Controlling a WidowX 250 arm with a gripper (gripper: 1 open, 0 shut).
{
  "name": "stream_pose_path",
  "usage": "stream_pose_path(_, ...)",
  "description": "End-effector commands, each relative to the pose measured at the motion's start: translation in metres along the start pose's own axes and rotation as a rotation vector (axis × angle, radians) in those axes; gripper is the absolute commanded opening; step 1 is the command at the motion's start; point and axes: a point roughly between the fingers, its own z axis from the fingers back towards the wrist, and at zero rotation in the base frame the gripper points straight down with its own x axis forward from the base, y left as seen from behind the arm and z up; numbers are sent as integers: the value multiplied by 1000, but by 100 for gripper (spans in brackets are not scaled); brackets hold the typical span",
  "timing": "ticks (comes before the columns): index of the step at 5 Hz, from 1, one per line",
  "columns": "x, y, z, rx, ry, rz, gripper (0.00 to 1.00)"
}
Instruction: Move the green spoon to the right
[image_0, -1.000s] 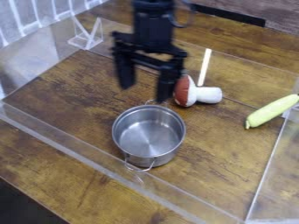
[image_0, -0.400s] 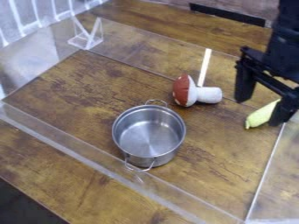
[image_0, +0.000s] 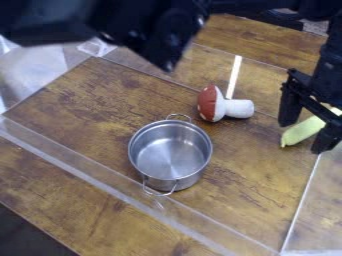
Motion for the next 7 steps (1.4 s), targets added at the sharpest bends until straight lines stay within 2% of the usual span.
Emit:
stream_pose_path(1, 8, 23, 18, 2, -68, 22, 100)
stream_pose_path(3, 27, 26, 6, -14, -65, 2, 100)
stream_pose_path(5, 34, 25, 1, -21, -62, -2, 100)
stream_pose_path(7, 35, 25, -2, -29, -59, -2, 100)
